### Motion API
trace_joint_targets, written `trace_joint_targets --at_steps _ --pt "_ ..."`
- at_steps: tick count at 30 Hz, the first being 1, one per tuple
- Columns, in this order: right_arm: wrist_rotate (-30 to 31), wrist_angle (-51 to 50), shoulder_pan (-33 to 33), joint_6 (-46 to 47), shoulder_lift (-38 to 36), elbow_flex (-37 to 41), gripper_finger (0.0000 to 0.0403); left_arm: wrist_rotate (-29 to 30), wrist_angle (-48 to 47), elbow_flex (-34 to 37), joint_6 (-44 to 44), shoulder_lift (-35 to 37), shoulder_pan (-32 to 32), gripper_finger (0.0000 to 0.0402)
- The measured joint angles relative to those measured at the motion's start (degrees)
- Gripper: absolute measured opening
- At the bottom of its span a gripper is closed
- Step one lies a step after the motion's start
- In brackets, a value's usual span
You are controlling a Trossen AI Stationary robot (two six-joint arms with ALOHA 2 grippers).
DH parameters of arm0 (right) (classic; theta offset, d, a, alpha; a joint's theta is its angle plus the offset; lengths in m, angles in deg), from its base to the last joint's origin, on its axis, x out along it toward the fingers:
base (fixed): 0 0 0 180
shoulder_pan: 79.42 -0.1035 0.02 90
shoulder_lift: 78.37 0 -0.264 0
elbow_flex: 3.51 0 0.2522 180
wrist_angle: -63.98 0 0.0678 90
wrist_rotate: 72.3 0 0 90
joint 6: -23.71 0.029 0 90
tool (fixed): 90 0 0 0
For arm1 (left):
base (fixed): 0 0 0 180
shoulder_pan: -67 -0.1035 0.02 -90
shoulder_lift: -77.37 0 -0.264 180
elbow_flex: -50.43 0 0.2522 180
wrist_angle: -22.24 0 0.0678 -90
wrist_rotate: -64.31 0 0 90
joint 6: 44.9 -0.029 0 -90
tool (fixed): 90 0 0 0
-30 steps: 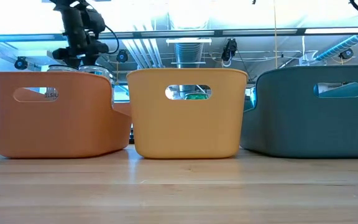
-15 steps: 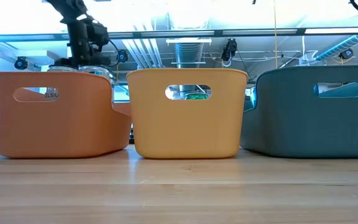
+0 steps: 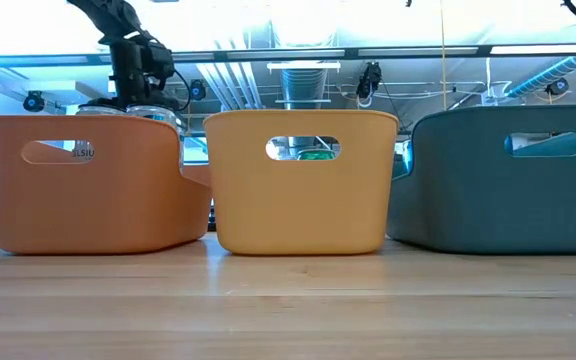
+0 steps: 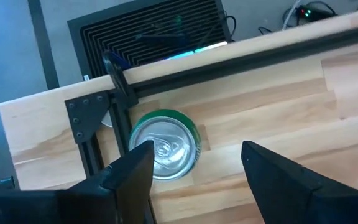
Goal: Sort soda cans
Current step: Put the top left green soda can into the yellow bin
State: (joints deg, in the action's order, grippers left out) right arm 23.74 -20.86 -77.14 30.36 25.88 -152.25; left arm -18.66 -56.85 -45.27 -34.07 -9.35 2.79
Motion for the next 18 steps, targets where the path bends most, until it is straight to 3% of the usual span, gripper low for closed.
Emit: trace_joint_targets --at_steps 9,14,18 --pt "-0.02 -3.77 -0.31 0.83 -0.07 0.07 0.0354 2.93 1.33 0.00 2.73 -1.87 -0.22 0.0273" --pt "0.00 -5.58 -0.31 -1.15 -0.09 0.15 0.0354 4.32 -0.76 -0.84 1.90 -7.43 -1.01 0.0280" --pt "0.00 -5.88 -0.28 -2.04 -0.09 0.15 0.0352 5.05 -5.51 -6.64 -0.20 -13.16 -1.40 0.0279"
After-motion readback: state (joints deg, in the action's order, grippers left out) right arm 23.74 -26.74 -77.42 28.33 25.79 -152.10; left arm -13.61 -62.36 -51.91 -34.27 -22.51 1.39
